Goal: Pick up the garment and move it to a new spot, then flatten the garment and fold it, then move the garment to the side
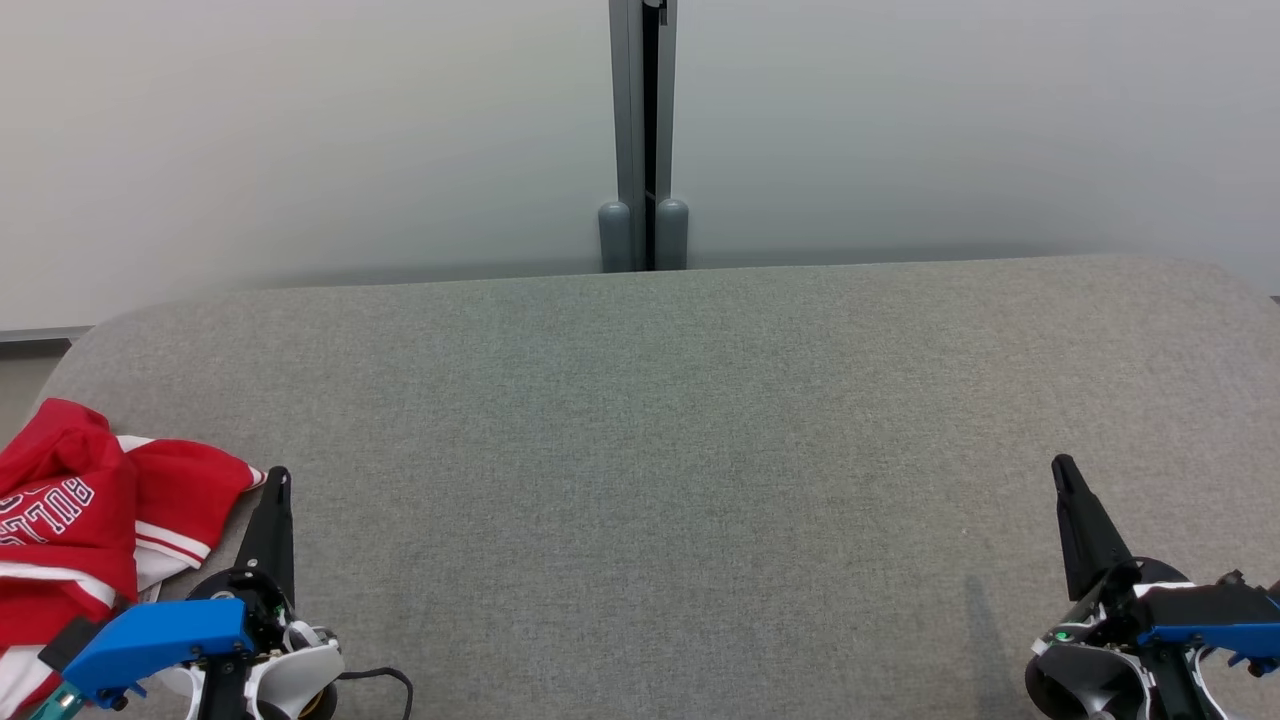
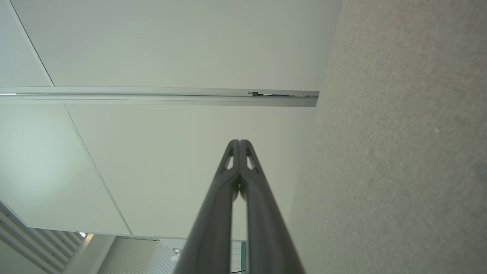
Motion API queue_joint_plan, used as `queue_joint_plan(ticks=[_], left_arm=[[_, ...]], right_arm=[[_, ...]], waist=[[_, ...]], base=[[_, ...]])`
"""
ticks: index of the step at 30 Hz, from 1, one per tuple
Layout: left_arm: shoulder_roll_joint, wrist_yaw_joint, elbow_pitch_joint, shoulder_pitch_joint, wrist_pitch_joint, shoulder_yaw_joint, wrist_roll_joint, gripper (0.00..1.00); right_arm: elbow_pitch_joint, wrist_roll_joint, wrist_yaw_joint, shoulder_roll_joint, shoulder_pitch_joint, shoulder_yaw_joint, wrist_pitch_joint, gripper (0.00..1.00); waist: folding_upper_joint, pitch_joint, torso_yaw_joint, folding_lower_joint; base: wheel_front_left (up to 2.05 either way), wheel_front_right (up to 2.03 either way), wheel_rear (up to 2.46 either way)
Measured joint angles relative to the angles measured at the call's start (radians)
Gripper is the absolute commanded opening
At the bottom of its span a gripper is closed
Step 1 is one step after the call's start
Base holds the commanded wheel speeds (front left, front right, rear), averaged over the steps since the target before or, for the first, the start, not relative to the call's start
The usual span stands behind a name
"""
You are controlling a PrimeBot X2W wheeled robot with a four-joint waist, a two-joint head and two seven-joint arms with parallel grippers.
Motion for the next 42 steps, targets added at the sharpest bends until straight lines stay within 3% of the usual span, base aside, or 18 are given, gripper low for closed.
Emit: queue_joint_plan(ticks=[42], left_arm=[[0.000, 0.000, 0.000, 0.000, 0.000, 0.000, 0.000, 0.00]], right_arm=[[0.000, 0.000, 0.000, 0.000, 0.000, 0.000, 0.000, 0.00]], waist=[[0.0000, 0.000, 0.000, 0.0000]], base=[[0.00, 0.00, 0.00]])
